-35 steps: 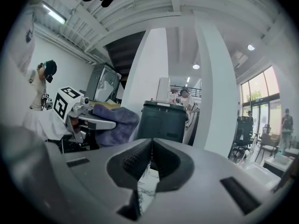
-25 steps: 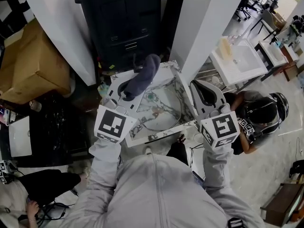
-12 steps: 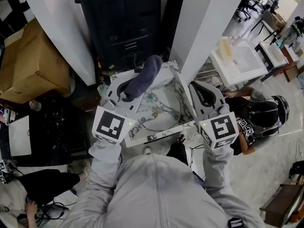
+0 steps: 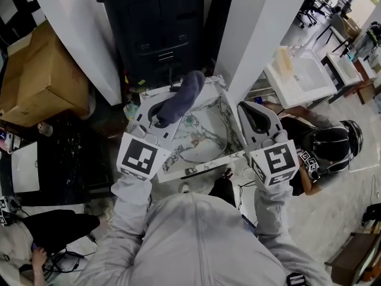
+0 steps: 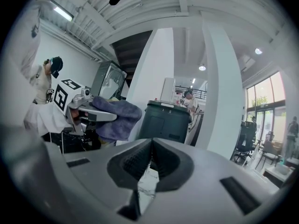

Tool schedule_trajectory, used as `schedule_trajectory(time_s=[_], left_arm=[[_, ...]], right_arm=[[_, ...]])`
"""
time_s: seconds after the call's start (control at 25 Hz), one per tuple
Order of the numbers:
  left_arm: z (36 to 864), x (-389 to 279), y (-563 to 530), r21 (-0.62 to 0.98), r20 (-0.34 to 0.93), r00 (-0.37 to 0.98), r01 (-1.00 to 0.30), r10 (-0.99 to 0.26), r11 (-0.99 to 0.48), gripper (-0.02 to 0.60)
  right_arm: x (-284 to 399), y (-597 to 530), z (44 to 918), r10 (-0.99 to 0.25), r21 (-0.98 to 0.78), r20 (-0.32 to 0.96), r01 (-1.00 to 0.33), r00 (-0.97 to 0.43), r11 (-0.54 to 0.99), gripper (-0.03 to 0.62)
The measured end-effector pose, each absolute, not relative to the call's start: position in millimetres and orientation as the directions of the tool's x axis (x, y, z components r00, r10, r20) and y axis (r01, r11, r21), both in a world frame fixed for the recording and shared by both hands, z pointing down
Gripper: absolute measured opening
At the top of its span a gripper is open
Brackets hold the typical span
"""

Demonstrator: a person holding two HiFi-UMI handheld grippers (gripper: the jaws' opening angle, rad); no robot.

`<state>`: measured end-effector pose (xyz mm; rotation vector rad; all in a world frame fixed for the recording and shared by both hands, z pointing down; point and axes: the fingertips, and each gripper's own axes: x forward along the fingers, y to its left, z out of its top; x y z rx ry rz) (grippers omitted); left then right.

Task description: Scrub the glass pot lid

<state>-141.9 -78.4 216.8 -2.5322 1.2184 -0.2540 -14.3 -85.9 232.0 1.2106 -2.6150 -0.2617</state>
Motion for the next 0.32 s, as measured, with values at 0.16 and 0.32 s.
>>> schedule_trajectory(time_s=[0.16, 0.32], left_arm=[[216.6, -139.9, -75.8, -0.357, 0.018, 0.622, -0.727, -0.783, -0.586, 0.057], [219.0, -138.0, -72.1, -0.355, 0.017, 0.624, -0.726, -0.781, -0.588, 0.057]], right_arm=[[-13.1, -83.6, 235.1, -0.766, 0.258, 0.154, -0.723, -0.624, 0.641, 0.029], [-10.5, -80.4, 238.3, -0.769, 0.256, 0.153, -0.727, -0.621, 0.638, 0.029]])
